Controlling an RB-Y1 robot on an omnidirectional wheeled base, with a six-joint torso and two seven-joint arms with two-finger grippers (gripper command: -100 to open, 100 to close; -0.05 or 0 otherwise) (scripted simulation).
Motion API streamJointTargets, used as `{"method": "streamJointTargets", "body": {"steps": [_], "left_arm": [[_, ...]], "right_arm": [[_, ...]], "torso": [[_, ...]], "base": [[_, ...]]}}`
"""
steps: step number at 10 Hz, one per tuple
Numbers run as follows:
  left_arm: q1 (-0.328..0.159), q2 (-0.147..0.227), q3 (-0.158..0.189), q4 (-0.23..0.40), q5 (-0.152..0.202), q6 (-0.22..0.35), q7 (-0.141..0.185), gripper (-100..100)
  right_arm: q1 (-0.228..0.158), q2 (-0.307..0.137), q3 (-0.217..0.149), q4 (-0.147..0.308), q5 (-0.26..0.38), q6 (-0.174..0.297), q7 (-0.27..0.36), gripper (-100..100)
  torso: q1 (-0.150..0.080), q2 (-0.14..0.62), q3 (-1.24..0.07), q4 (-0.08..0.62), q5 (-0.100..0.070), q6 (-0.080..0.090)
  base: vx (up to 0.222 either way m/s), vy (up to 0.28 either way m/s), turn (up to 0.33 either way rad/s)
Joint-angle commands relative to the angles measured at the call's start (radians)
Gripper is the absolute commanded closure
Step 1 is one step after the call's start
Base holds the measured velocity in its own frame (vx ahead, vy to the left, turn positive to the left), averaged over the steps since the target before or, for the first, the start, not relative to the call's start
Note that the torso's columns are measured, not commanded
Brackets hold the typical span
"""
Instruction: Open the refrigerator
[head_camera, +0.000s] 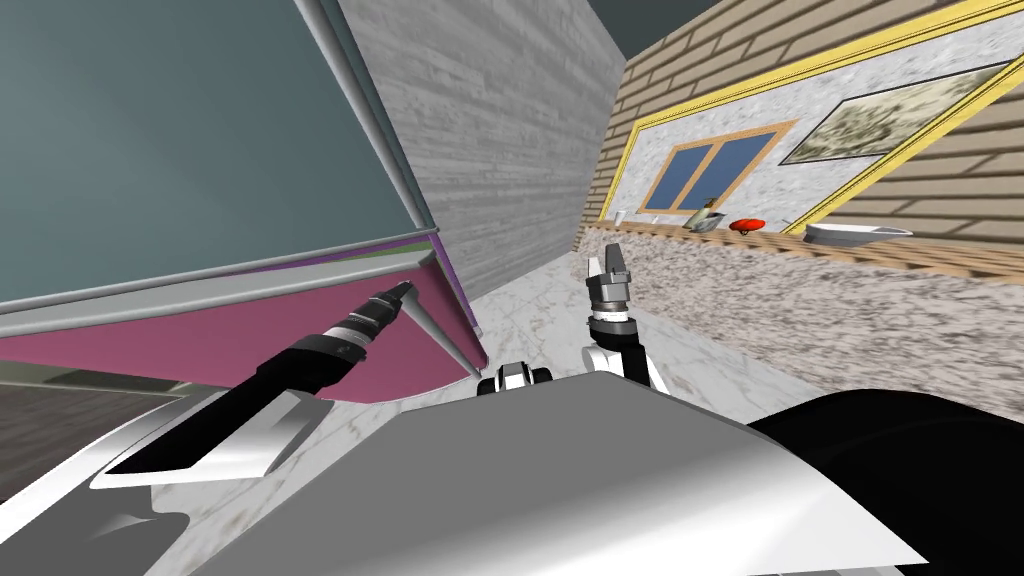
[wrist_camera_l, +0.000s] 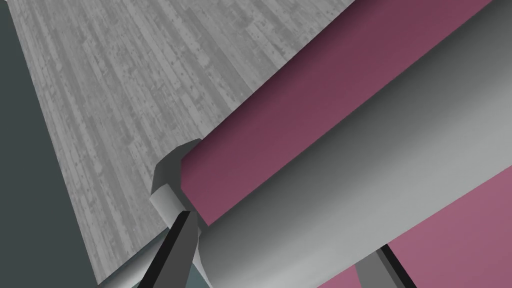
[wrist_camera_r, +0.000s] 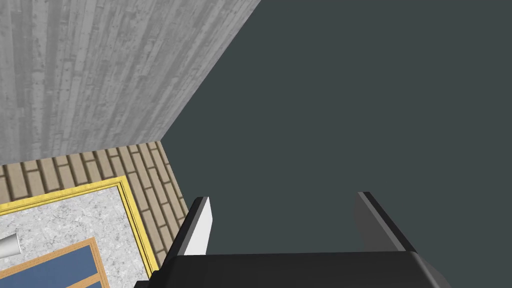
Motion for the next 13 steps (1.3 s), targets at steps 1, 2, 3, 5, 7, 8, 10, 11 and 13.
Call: {"method": "streamJointTargets", "body": {"steps": [1,2,3,5,7,8,10,11,13], "left_arm": [[-0.001,0.027,-0.010,0.001,0.017,-0.028,-0.003,100],[0.001,0.044,-0.017,0.000,0.027,-0.046,-0.004,100],[0.002,0.061,-0.024,0.000,0.038,-0.063,-0.006,100],[0.003,0.078,-0.031,0.000,0.048,-0.081,-0.008,100],[0.004,0.094,-0.038,-0.001,0.058,-0.099,-0.010,100],[0.006,0.111,-0.044,-0.001,0.068,-0.117,-0.012,100],[0.007,0.128,-0.051,-0.001,0.079,-0.134,-0.014,100],[0.008,0.145,-0.058,-0.002,0.089,-0.152,-0.016,100],[0.009,0.162,-0.065,-0.002,0.099,-0.170,-0.018,100]], "right_arm": [[0.000,0.000,0.000,0.000,0.000,0.000,0.000,0],[0.000,0.000,0.000,0.000,0.000,0.000,0.000,0],[0.000,0.000,0.000,0.000,0.000,0.000,0.000,0],[0.000,0.000,0.000,0.000,0.000,0.000,0.000,0],[0.000,0.000,0.000,0.000,0.000,0.000,0.000,0],[0.000,0.000,0.000,0.000,0.000,0.000,0.000,0],[0.000,0.000,0.000,0.000,0.000,0.000,0.000,0],[0.000,0.000,0.000,0.000,0.000,0.000,0.000,0],[0.000,0.000,0.000,0.000,0.000,0.000,0.000,0]], "torso": [[0.004,0.006,0.005,0.000,0.003,0.002],[0.006,0.009,0.008,0.002,0.004,-0.002],[0.008,0.011,0.008,0.003,0.004,-0.003],[0.006,0.010,0.007,0.002,0.004,-0.003],[0.007,0.008,0.007,0.001,0.004,-0.001],[0.006,0.005,0.004,0.002,0.003,-0.003],[0.005,0.012,0.009,0.000,0.004,-0.001],[0.005,0.009,0.007,0.001,0.003,-0.002],[0.000,0.009,0.008,-0.001,0.004,0.000]], "base": [[-0.233,0.149,-0.092],[-0.228,0.132,-0.090],[-0.265,0.108,-0.125],[-0.266,0.119,-0.074],[-0.242,0.121,-0.106],[-0.237,0.108,-0.074],[-0.301,0.138,-0.098],[-0.239,0.129,-0.100],[-0.244,0.099,-0.082]]}}
